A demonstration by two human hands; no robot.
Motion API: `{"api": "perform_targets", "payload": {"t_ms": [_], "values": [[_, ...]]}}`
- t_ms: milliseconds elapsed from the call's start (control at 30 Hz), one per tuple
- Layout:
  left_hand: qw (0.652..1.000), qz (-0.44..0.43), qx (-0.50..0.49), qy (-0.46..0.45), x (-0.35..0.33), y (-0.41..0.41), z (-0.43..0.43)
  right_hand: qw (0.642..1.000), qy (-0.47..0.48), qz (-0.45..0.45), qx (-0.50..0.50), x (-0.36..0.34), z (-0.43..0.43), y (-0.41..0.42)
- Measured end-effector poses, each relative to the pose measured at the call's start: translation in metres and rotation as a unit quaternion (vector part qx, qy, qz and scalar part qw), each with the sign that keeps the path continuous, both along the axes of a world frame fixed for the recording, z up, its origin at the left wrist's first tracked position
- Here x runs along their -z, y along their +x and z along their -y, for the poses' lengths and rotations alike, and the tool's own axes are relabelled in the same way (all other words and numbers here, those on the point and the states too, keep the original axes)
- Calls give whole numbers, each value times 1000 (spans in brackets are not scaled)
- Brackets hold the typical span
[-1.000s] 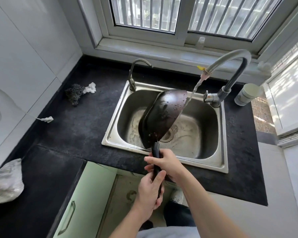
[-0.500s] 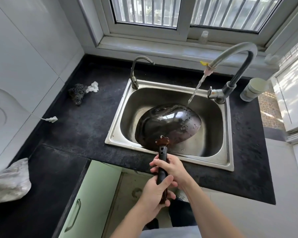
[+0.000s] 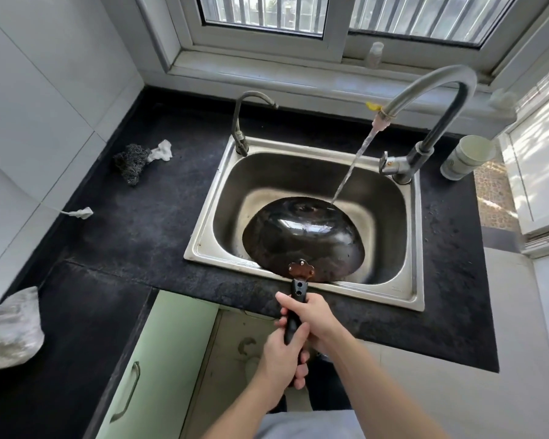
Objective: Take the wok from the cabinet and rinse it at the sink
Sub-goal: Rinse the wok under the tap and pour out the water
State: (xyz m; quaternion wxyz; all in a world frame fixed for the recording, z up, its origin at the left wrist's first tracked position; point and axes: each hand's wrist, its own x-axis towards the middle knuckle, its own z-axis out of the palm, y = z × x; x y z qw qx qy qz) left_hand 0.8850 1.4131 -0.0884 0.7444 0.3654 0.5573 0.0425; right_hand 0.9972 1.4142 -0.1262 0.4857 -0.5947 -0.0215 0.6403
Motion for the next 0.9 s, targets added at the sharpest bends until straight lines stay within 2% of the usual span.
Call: {"api": "perform_targets", "payload": {"t_ms": [133, 400, 533, 767, 900], "values": [[1000, 1, 1, 9, 4, -2, 4, 999, -19, -17, 42, 3, -1, -7], [999, 28, -5, 18, -2, 12, 5, 996, 50, 70, 13, -10, 3, 6], [999, 14, 13, 50, -2, 18, 1, 997, 62, 49, 5, -15, 0, 19], [996, 29, 24, 83, -5, 35, -6, 999, 18, -31, 7, -14, -8, 40], [995, 27, 27, 96, -4, 45, -11, 999, 34, 29, -8, -10, -13, 49]]}}
